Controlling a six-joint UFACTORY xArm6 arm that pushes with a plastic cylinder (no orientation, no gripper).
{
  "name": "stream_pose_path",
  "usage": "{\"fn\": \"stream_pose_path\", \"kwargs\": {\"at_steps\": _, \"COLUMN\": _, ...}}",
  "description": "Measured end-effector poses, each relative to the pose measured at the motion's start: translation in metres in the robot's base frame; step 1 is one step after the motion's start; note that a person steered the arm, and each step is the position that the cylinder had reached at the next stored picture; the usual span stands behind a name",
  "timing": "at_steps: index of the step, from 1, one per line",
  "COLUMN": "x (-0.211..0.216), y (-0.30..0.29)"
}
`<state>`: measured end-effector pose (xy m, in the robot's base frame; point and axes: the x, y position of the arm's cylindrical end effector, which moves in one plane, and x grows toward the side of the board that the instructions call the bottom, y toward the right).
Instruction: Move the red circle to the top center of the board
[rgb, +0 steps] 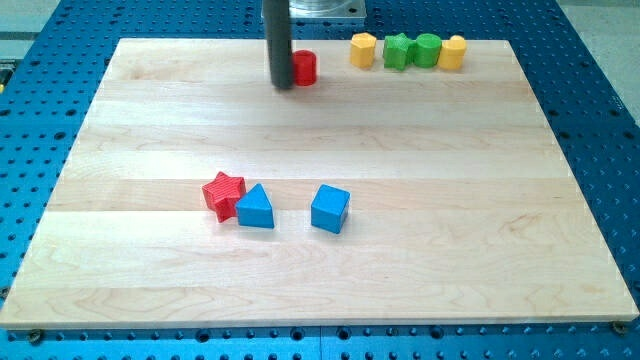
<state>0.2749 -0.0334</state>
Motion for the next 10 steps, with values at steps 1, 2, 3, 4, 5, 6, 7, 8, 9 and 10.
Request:
{"fn": "stream_pose_path", "kwargs": {"at_steps": 1, "x": -0.019, "y": 0.02}}
{"fn": "stream_pose_path", "kwargs": {"at_steps": 2, "x": -0.014, "y": 0.016}}
{"fn": "stream_pose_path", "kwargs": {"at_steps": 3, "x": -0.003, "y": 0.016}}
{"fn": "stream_pose_path", "kwargs": {"at_steps": 4, "x": -0.001, "y": 0.023}}
{"fn": "stream_pose_path", "kwargs": {"at_steps": 5, "x": 0.005, "y": 0.033}}
{"fn": "stream_pose_path", "kwargs": {"at_steps": 6, "x": 0.007, "y": 0.046}}
{"fn": "stream_pose_path", "kwargs": {"at_steps": 7, "x": 0.002, "y": 0.049}}
{"fn": "stream_pose_path", "kwargs": {"at_steps": 8, "x": -0.008, "y": 0.049}}
{"fn": "stream_pose_path", "kwargs": {"at_steps": 9, "x": -0.008, "y": 0.049}}
{"fn": "stream_pose_path", "kwargs": {"at_steps": 10, "x": -0.008, "y": 0.05}}
